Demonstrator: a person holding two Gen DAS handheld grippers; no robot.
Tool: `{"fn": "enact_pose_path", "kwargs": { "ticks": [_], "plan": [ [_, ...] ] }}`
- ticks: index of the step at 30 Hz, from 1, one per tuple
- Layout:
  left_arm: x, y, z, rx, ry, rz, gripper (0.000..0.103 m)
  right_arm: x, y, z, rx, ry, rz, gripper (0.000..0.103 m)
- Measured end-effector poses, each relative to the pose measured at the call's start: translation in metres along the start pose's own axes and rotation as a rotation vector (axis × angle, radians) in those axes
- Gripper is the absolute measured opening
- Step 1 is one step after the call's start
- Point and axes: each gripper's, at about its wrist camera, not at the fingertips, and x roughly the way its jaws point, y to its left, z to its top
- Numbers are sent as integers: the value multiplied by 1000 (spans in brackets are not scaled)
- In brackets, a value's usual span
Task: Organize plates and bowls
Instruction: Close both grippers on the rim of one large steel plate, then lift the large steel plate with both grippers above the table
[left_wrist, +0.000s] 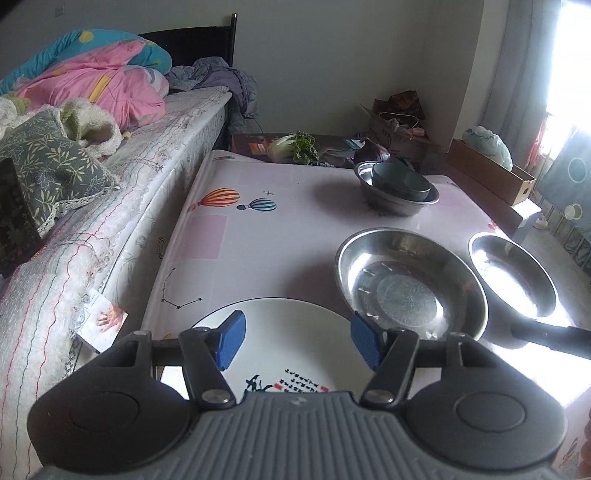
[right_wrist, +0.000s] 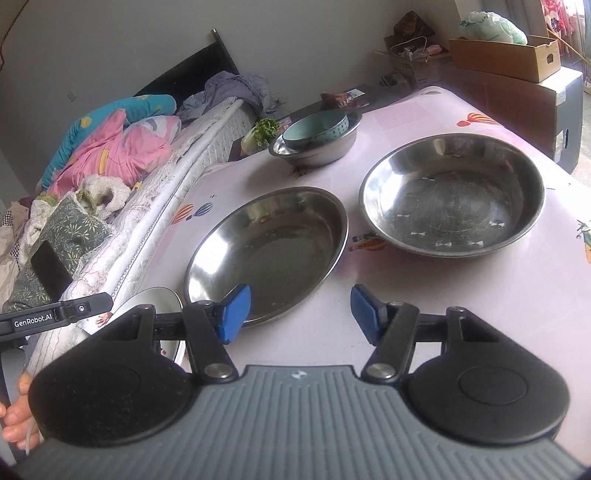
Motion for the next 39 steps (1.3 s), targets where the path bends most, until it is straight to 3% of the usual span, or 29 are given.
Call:
{"fn": "enact_pose_path", "kwargs": {
  "ticks": [6, 13, 16, 23, 26, 28, 31, 39],
  "plan": [
    [20, -70, 21, 70, -18, -130, 65, -27, -73, 23, 74, -59, -76, 60],
    [54, -150, 23, 105, -8, -285, 63, -25, -156, 48, 165, -36, -145, 60],
    [70, -170, 21, 104, 22, -300, 61, -16, -181, 55, 203, -17, -135, 59],
    [91, -176, 14, 55, 88, -298, 44, 23, -200, 68, 245, 37, -97, 54],
    [92, -171, 12, 34, 111, -294, 43, 38, -201, 70, 235, 68, -108, 48],
    [92, -166, 11, 18, 117, -293, 41, 45, -201, 70, 228, 75, -104, 32],
    [90, -161, 10, 5, 121, -287, 41, 51, -203, 71, 235, 89, -89, 16],
    [80, -155, 7, 3, 114, -307, 40, 35, -197, 63, 170, 128, -89, 16]
  ]
}}
